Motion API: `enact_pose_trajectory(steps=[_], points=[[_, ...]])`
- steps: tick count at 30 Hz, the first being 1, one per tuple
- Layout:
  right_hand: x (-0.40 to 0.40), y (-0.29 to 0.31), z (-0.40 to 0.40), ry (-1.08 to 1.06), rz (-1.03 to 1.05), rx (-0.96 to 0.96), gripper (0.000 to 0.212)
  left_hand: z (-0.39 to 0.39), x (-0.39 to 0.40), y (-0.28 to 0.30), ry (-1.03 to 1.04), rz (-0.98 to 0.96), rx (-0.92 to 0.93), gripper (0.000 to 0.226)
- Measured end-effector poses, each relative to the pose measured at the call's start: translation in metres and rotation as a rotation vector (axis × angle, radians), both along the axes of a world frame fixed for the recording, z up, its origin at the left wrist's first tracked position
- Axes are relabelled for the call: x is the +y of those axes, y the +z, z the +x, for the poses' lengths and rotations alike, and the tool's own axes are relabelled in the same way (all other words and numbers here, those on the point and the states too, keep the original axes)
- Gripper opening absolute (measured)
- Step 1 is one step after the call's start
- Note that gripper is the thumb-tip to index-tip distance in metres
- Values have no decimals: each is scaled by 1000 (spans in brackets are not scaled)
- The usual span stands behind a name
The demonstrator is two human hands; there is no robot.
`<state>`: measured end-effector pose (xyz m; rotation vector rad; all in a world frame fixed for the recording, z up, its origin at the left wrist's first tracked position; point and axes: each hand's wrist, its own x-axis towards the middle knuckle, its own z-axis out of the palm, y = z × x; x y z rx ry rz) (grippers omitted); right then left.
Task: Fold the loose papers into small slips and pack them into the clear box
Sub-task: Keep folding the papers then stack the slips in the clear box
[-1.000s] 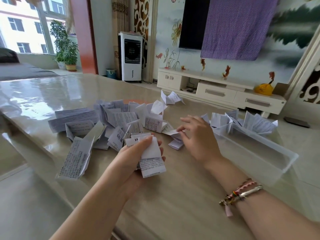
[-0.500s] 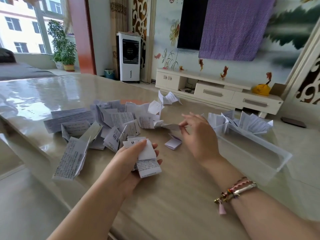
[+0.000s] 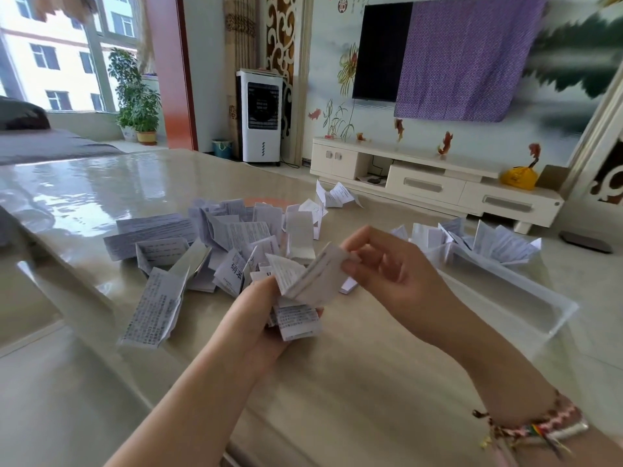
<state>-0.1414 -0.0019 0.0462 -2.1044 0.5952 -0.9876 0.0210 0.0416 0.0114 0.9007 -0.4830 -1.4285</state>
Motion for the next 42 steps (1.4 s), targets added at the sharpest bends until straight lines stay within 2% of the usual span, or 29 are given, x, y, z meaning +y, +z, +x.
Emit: enact_pose_trajectory(steps=[2,5,7,11,14,16,19,20,22,24,26,28,32,33,35,37,39,40,42], points=[[-2,-7,4,-31,2,108,8,-1,3,3,-31,-3,-73,22],[-5,-19,13,-170,-110,233,7,-4,6,4,-20,-1,-135,23],[-4,-23,19,-261,-203,296,7,-7,7,3,-44,8,-156,34],[-4,-26,24,-286,-179,260,5,-9,7,4,-80,-28,-253,61],[-3,-26,26,-239,-78,176,6,-8,6,1,-64,-45,-292,53],[-4,-22,24,-222,-41,106,10,-7,5,-3,-9,-43,-228,44],[-20,-21,12,-308,-70,5,21,-2,4,-4,59,-10,-128,32],[-27,-23,6,-369,-93,27,25,0,4,-3,76,-14,-118,29],[-41,-31,-2,-467,-159,209,34,3,3,-2,109,-33,-106,21],[-49,-41,-4,-473,-159,445,47,3,3,-2,141,-52,-120,18],[-53,-49,2,-467,-146,596,56,2,2,-2,166,-50,-143,21],[-55,-53,8,-509,-178,605,47,2,1,-3,171,-23,-147,25],[-54,-52,15,-656,-399,731,20,3,2,-2,160,37,-130,29],[-53,-51,14,-696,-449,723,19,4,2,-2,159,45,-127,28],[-50,-45,11,-732,-467,542,17,4,3,-1,166,63,-121,26],[-43,-30,8,-637,-270,183,13,6,4,-1,153,78,-118,29],[-32,-13,11,-383,60,-69,12,8,4,-1,129,86,-114,36],[-26,-9,15,-293,142,-71,12,9,4,0,110,85,-117,41],[-17,-12,24,-247,96,50,9,10,5,1,43,76,-135,47]])
